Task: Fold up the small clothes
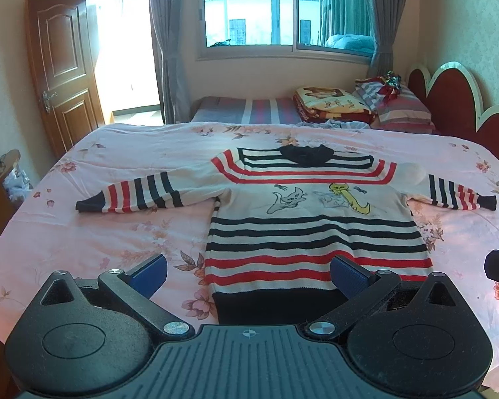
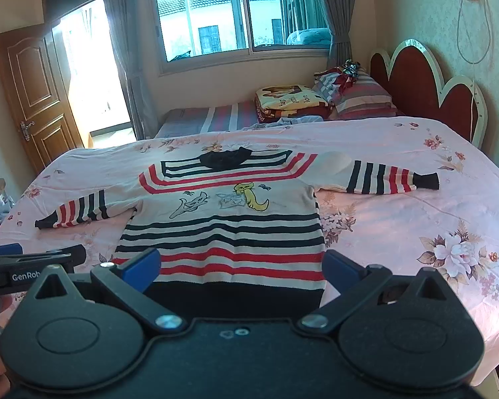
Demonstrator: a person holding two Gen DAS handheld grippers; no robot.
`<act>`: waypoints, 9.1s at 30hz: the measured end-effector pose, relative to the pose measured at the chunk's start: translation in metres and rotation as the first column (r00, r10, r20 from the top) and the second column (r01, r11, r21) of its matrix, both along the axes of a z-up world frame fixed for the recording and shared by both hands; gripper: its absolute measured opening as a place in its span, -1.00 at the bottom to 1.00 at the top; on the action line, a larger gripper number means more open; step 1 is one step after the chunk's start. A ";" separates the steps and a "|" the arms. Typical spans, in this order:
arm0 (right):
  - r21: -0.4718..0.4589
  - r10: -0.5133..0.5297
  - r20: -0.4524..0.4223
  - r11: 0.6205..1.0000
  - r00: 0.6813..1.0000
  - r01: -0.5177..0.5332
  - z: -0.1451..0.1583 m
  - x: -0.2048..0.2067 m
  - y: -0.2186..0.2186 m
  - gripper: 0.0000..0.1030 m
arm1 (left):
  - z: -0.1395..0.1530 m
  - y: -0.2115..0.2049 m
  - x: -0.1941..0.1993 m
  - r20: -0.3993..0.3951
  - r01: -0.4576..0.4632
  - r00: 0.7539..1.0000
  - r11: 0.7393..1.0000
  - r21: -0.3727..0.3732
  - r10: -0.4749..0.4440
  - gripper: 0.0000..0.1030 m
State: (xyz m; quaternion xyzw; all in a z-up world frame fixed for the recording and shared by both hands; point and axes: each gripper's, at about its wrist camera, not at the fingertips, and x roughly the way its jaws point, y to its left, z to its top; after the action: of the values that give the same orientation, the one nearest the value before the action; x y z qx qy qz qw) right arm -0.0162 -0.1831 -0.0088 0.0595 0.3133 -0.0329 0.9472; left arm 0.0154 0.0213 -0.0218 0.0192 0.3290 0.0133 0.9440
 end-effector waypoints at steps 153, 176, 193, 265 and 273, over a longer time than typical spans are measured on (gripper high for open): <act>-0.070 0.052 -0.098 0.996 0.994 -0.059 -0.139 0.355 -0.078 0.33 | -0.154 -0.078 0.398 -0.321 0.137 0.898 0.884 -0.446 -0.301 0.99; -0.032 -0.191 -0.157 0.982 0.969 0.188 -0.176 0.308 -0.185 0.34 | -0.181 -0.134 0.445 -0.155 0.140 0.935 0.733 -0.665 -0.319 -0.84; -0.029 -0.106 -0.193 0.994 0.975 0.102 -0.190 0.352 -0.151 -0.41 | -0.174 0.032 0.421 -0.177 -0.001 0.978 0.839 -0.544 -0.114 -1.00; -0.052 0.102 -0.124 0.993 0.987 -0.110 -0.174 0.423 -0.119 0.02 | -0.188 -0.019 0.402 -0.141 0.028 0.986 0.915 -0.401 -0.092 0.33; -0.068 0.142 -0.148 0.986 0.979 -0.153 -0.167 0.401 -0.083 0.19 | -0.155 0.023 0.369 -0.114 -0.091 0.992 0.930 -0.356 0.054 0.91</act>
State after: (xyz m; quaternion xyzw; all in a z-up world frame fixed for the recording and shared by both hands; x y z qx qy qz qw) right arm 0.3848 -0.2660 -0.1760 -0.0040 0.3821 0.0209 0.9239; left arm 0.3848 0.0445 -0.1767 -0.1659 0.3741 -0.0134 0.9124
